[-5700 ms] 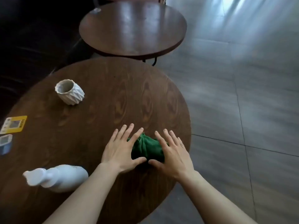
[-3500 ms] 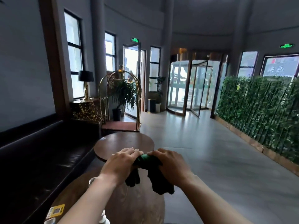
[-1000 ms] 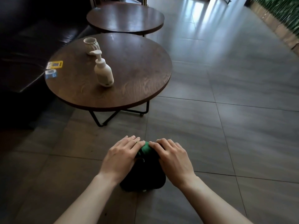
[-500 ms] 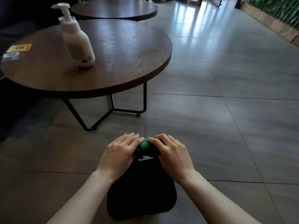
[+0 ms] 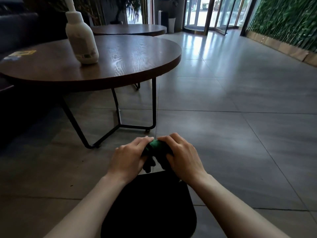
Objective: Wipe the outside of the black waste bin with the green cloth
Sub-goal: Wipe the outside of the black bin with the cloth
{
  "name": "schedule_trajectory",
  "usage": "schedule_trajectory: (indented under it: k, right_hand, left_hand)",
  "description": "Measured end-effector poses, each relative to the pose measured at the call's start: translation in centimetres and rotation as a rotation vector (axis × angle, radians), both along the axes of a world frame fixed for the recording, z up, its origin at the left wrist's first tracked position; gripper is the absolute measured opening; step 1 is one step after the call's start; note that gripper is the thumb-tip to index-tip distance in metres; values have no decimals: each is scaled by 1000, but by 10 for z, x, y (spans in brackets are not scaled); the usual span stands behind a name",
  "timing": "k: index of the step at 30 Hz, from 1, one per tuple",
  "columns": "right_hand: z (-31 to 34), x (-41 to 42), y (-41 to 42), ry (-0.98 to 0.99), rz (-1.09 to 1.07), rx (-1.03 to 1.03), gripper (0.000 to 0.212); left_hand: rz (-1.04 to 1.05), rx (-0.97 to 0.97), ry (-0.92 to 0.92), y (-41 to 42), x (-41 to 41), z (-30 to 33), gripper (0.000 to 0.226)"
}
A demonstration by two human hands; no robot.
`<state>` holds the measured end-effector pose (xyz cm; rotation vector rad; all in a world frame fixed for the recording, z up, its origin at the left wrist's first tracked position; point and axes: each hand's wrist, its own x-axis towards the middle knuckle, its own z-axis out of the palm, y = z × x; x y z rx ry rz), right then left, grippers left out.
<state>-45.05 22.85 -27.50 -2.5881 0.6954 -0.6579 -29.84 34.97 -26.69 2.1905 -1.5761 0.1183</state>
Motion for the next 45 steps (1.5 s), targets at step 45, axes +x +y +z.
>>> schedule_trajectory:
  k: [45]
  right_hand:
    - [16, -60, -38, -404, -161, 12, 45]
  left_hand:
    - [-110, 251, -45, 107, -9, -105, 69]
